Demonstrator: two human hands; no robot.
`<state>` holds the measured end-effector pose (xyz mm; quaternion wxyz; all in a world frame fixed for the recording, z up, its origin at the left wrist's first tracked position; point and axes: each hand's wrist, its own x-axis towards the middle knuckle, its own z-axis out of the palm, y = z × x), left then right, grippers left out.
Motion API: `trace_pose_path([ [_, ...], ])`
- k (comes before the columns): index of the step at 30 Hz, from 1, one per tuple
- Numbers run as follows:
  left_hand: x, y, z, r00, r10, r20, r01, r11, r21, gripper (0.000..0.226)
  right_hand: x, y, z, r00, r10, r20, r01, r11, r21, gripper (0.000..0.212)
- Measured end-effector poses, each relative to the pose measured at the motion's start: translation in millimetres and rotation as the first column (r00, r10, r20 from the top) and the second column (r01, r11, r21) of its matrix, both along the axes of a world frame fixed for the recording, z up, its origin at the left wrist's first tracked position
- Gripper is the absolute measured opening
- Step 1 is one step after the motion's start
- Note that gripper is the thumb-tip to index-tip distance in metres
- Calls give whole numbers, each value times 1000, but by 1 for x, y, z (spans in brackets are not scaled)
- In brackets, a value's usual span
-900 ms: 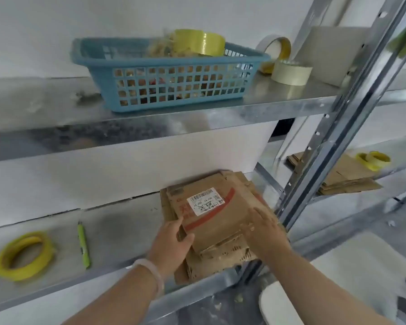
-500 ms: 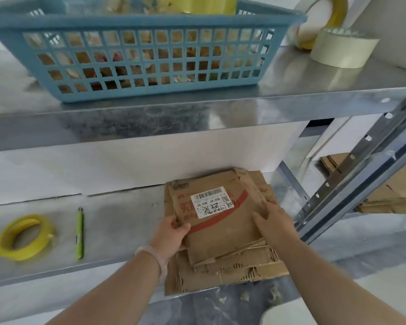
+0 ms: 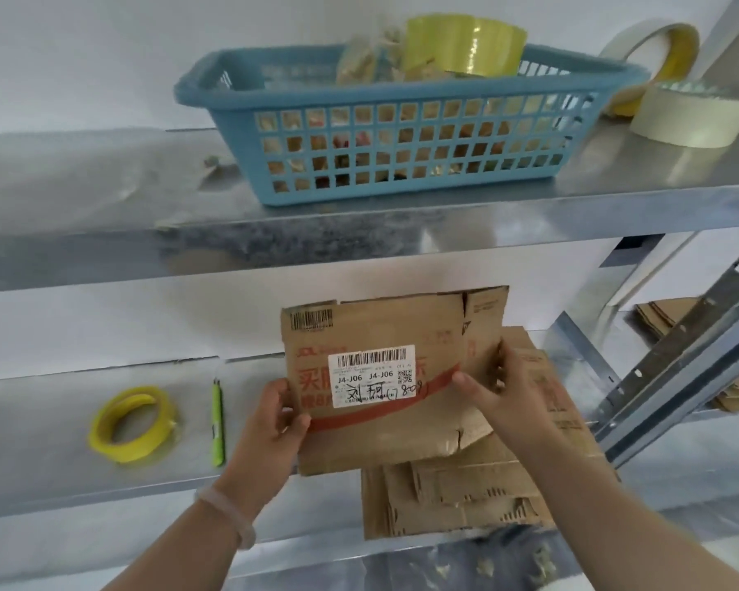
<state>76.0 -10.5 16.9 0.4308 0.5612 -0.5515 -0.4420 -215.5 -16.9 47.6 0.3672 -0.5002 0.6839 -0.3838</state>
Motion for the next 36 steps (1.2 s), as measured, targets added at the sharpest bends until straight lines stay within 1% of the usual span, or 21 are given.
trace_pose_path([
  [3,35,7,-5,999,53,12,-52,996,-75,32,38,4,-1,988,114,104,-107,992,-70,109],
  [5,52,10,-5,999,46,27,-43,993,-114,40,63,7,-1,973,191,129,-186,981,-50,110],
  [7,66,11,-4,998,44,47,-37,988,-149,52,86,8,2,962,249,113,-248,969,-25,100],
  [9,79,10,-4,997,48,60,-37,984,-173,59,101,5,-2,971,226,73,-227,974,2,97],
  [11,92,8,-5,997,16,74,-3,984,-177,67,113,2,-2,980,191,-60,-191,982,-1,92],
  [12,98,7,-6,996,-11,86,26,984,-175,70,117,1,-1,979,177,-97,-178,984,-9,87],
  [14,110,3,-9,990,-68,121,87,983,-164,73,125,0,-1,985,157,-78,-156,988,17,81],
  [15,116,0,-11,984,-92,150,117,980,-162,74,130,0,-2,986,150,-66,-148,988,42,82],
  [18,132,-10,-17,960,-170,225,209,964,-163,75,144,1,-11,990,130,-60,-126,990,59,89],
  [20,139,-15,-18,945,-169,281,231,951,-204,75,155,2,-12,995,87,-41,-86,996,34,86],
  [22,141,-18,-17,941,-163,296,242,937,-254,72,160,1,-10,996,81,-35,-80,996,28,79],
  [24,142,-21,-14,954,-153,259,225,935,-275,68,162,-1,-6,993,101,-54,-101,995,9,75],
  [26,143,-23,-14,968,-114,224,174,946,-273,68,159,-6,-4,993,101,-62,-103,994,-37,76],
  [30,150,-32,-15,966,-19,256,100,946,-307,74,164,-17,2,978,204,-44,-208,969,-136,79],
  [33,154,-32,-12,969,-10,247,88,948,-307,73,166,-25,6,970,227,-88,-237,961,-143,81],
  [36,157,-30,-12,971,-17,237,96,941,-325,67,164,-31,9,952,266,-150,-286,949,-135,83],
])
